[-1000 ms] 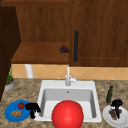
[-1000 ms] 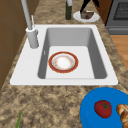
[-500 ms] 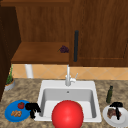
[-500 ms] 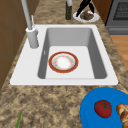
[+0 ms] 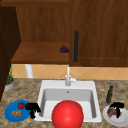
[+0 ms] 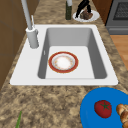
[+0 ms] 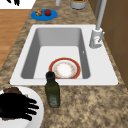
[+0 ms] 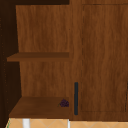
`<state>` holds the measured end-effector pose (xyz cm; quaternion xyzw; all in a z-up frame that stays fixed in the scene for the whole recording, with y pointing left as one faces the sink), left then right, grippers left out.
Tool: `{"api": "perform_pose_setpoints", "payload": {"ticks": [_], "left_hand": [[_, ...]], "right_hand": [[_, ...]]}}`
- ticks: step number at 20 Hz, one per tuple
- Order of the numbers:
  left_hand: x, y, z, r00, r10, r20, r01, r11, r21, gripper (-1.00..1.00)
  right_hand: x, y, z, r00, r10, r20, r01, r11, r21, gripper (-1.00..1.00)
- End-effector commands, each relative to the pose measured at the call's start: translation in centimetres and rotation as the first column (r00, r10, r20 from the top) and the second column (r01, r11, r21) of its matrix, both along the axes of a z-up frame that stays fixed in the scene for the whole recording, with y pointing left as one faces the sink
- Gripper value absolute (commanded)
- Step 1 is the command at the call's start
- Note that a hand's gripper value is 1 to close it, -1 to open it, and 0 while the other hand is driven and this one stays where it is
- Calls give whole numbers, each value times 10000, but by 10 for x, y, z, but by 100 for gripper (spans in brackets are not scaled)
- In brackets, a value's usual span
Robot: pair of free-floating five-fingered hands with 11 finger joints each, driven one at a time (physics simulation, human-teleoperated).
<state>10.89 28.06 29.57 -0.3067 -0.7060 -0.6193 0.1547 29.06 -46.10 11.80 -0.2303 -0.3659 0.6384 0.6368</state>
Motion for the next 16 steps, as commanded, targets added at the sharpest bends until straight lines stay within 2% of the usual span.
{"api": "perform_pose_setpoints", "payload": {"ticks": [1, 3, 5, 9, 11, 13, 16], "left_hand": [[0, 0, 0, 10000, 0, 0, 0, 10000, 0, 0], [0, 0, 0, 10000, 0, 0, 0, 10000, 0, 0], [0, 0, 0, 10000, 0, 0, 0, 10000, 0, 0], [0, 0, 0, 10000, 0, 0, 0, 10000, 0, 0], [0, 0, 0, 10000, 0, 0, 0, 10000, 0, 0], [0, 0, 0, 10000, 0, 0, 0, 10000, 0, 0], [0, 0, 0, 10000, 0, 0, 0, 10000, 0, 0]], "right_hand": [[4, 2, -24, 9977, 677, -25, -677, 9973, -297, 100], [7, 0, -24, 9966, 520, 639, -510, 9986, -163, 100], [10, 0, -26, 9904, 409, 1323, -414, 9991, 13, 100], [14, -19, -19, 9802, 206, 1972, -401, 9946, 956, 100], [18, -19, -9, 9760, -81, 2178, -349, 9807, 1925, 100], [18, -22, 0, 9820, -210, 1875, -315, 9615, 2729, 100], [19, -22, 1, 9835, -396, 1766, -193, 9472, 3199, 100]]}}
